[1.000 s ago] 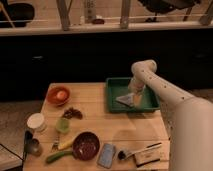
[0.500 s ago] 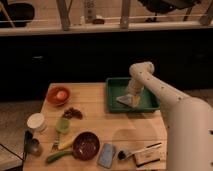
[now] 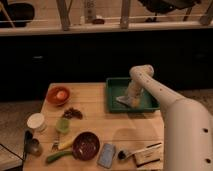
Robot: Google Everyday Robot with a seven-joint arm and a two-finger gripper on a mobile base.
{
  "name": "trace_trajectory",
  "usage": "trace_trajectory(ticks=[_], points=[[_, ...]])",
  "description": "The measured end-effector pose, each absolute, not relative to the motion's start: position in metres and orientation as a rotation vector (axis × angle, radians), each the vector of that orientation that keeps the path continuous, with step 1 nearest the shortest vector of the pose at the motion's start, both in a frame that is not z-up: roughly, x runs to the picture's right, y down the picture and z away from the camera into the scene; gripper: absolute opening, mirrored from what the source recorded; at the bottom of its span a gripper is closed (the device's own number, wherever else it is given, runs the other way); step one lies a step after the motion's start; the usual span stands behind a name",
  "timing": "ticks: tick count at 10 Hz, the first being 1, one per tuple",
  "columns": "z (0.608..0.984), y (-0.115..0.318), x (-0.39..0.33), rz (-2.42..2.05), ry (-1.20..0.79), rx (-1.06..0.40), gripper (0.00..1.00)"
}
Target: Place towel in table surface
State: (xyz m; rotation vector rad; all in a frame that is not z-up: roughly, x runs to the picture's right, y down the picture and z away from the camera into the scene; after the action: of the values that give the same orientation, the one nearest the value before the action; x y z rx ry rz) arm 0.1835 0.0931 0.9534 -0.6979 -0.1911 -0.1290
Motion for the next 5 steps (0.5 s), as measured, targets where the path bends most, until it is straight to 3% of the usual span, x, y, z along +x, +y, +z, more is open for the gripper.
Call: trace_trajectory(ticks=[5], points=[[0.9566, 0.0941, 0.1862, -0.126, -0.199, -0.717, 0.12]])
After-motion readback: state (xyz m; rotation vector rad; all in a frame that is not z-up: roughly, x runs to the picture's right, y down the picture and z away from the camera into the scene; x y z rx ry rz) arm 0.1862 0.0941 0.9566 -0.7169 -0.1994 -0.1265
